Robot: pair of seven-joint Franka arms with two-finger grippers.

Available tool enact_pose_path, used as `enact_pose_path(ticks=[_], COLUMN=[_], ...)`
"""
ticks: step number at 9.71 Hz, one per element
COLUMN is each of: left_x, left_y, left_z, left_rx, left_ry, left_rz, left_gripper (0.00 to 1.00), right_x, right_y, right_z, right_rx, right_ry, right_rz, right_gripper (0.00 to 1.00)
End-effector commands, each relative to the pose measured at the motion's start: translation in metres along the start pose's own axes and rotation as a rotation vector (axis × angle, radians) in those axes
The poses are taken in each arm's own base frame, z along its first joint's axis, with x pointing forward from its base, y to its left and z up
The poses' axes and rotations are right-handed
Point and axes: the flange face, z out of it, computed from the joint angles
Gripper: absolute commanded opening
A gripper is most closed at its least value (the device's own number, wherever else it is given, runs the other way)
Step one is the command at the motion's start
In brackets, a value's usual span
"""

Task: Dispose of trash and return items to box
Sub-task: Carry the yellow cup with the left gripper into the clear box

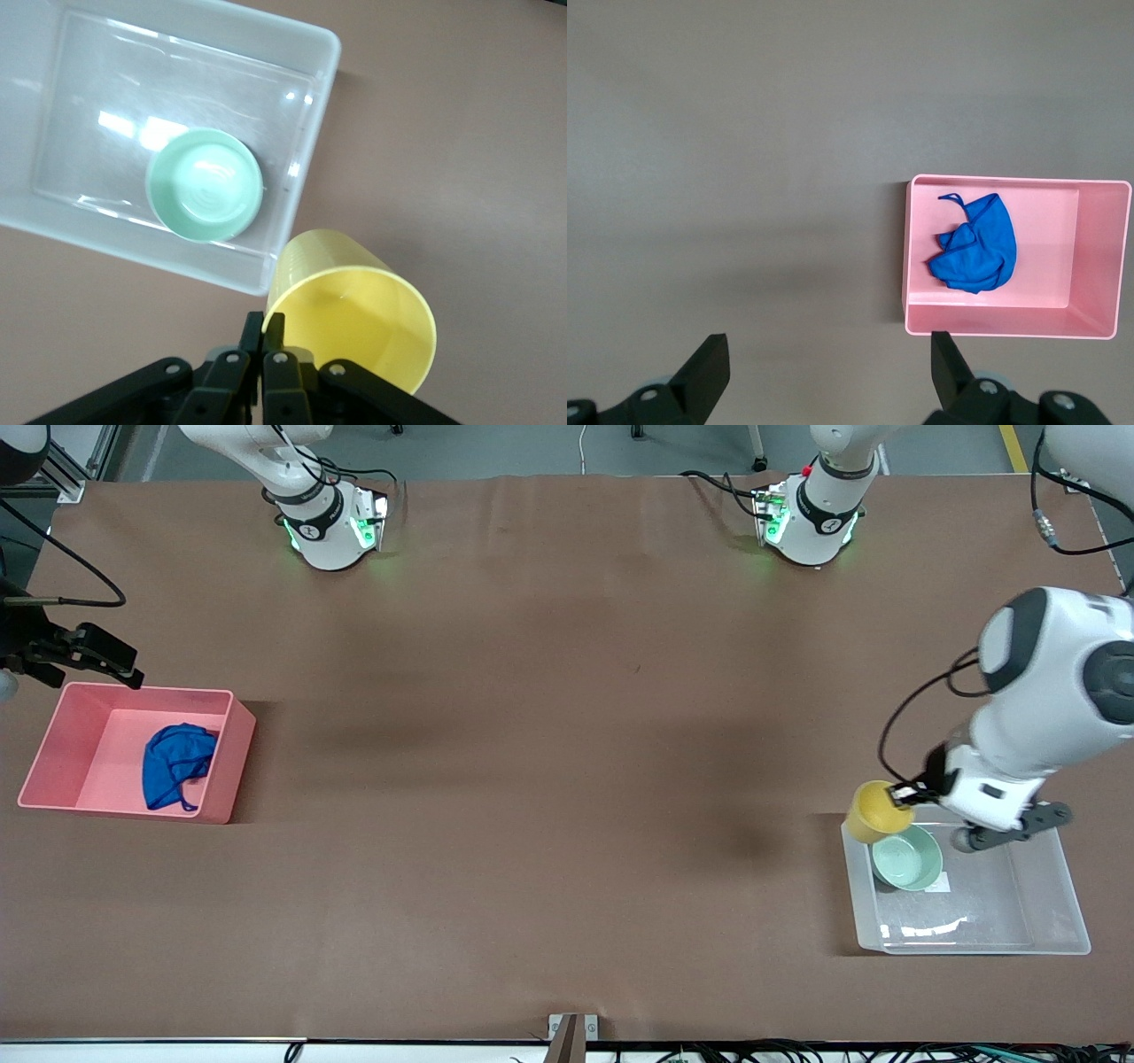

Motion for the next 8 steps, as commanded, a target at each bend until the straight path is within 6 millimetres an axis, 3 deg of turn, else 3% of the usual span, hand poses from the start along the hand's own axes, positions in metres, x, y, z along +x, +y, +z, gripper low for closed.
enact_pose_path(ticks=[1, 4, 8], left_x=[0.015, 0.043, 0.059], left_y=[-0.028, -0.078, -0.093], left_z=[0.028, 0.087, 0.136], left_rx=[-0.008, 0.008, -0.035], left_ry=[-0.038, -0.081, -0.088], left_rz=[0.113, 0.242, 0.304], left_gripper=[0.00, 0.00, 0.00], right_x=[-0.002, -0.002, -0.002], right_y=[-0.002, -0.004, -0.004], right_z=[0.002, 0.005, 0.006], right_rx=[-0.005, -0.007, -0.007], right_ry=[0.000, -0.006, -0.005], right_rz=[0.001, -0.004, -0.004], right_gripper=[1.00, 1.00, 1.00])
